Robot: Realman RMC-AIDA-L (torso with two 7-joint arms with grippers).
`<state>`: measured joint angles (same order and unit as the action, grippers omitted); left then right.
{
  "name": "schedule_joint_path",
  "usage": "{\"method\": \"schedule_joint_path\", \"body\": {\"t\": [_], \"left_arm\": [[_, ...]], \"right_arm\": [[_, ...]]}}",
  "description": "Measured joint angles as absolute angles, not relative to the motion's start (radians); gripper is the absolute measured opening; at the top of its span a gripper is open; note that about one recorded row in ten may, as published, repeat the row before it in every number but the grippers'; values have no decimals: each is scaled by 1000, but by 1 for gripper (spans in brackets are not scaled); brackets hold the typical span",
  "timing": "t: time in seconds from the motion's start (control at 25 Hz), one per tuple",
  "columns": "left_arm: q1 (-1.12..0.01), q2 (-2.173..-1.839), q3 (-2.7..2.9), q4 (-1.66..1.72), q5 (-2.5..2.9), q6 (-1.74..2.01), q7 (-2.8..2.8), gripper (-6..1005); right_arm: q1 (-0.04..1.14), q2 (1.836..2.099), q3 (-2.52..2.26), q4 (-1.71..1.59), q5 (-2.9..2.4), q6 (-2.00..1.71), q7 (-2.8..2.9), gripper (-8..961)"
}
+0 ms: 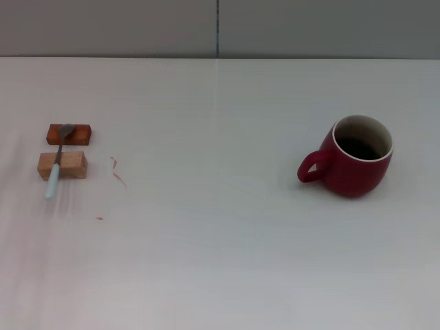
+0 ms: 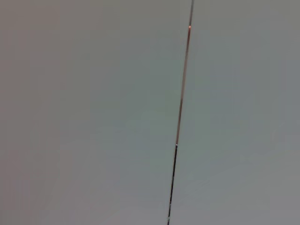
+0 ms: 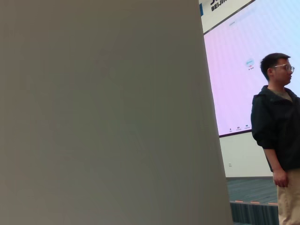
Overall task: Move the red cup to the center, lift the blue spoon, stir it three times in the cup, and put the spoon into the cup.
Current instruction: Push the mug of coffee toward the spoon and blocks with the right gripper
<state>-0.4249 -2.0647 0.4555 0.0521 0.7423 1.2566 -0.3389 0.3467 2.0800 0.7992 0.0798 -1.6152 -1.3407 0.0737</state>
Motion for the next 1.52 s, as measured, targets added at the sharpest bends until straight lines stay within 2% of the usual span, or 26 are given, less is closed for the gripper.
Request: {"method": "schedule_joint_path", "body": {"t": [0.72, 0.92, 1.16, 1.36, 1.52], "left_arm": [[-425, -2067, 456, 52, 737, 1258, -339, 844], [-425, -2068, 456, 51, 736, 1258, -339, 843], [-424, -2068, 455, 50, 736, 1258, -340, 841], [-423, -2068, 456, 47, 737, 1259, -340, 840], [-423, -2068, 456, 47, 738, 1259, -341, 840]], "right_arm": [[347, 2080, 799, 79, -1615, -1341, 53, 676], [344, 2082, 804, 73, -1609, -1341, 1, 611], [345, 2082, 800, 76, -1612, -1341, -186, 426], [365, 2084, 805, 87, -1609, -1342, -495, 189], [369, 2086, 793, 129, -1614, -1349, -840, 104]]}}
